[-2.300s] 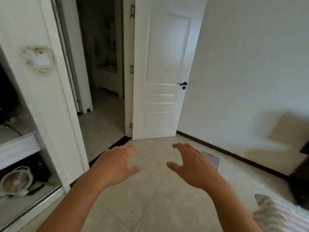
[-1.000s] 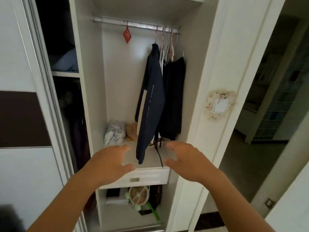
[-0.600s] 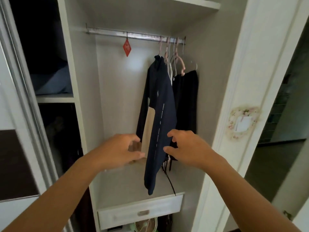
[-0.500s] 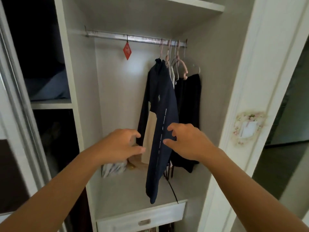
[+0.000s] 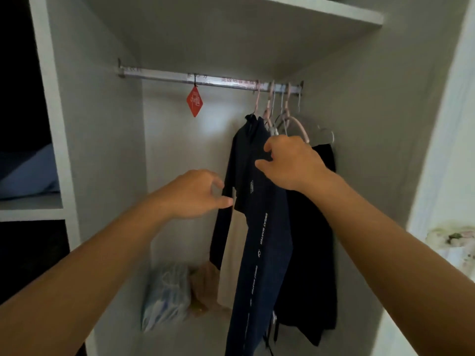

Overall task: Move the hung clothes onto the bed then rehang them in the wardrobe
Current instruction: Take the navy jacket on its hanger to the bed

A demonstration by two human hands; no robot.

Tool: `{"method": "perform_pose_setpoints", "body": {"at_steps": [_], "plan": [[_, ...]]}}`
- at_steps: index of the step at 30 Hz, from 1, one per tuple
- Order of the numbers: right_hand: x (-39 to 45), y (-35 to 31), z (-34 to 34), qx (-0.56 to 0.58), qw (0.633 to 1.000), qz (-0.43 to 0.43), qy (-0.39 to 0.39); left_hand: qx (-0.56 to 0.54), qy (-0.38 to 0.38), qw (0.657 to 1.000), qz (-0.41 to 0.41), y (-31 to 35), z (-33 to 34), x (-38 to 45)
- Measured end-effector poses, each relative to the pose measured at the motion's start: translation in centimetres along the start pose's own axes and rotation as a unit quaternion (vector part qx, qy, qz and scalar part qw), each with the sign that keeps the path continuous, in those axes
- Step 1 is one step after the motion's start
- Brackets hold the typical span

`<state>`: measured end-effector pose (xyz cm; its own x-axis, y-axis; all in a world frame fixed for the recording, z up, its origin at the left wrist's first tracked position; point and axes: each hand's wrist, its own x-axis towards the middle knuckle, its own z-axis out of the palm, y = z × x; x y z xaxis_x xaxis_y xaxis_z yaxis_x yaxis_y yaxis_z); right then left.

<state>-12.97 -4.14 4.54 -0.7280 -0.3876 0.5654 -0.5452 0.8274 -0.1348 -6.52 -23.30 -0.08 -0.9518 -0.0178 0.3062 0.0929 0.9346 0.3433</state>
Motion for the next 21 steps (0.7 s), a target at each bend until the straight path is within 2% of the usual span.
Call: {"method": "perform_pose_setpoints", "body": {"at_steps": [5, 9, 13, 21], "plan": [[6.2, 0.5, 1.5, -0.056, 0.998, 0.004, 0.016, -0.001, 0.034, 0.999, -0.002, -0.4, -0.5, 4.4], [9.3, 0.6, 2.9, -0.077, 0.997, 0.022, -0.015, -0.005, 0.030, 1.000, 0.000, -1.0, -0.2, 6.6], [11.4, 0.9, 4.2, -0.091, 0.995, 0.049, -0.006, -0.014, 0.024, 1.000, 0.002, -1.8, 0.1, 7.9], [13.2, 1.9, 4.4, -0.002, 0.995, 0.084, 0.055, -0.020, 0.041, 0.999, 0.014, -2.9, -0.3, 8.4]]}}
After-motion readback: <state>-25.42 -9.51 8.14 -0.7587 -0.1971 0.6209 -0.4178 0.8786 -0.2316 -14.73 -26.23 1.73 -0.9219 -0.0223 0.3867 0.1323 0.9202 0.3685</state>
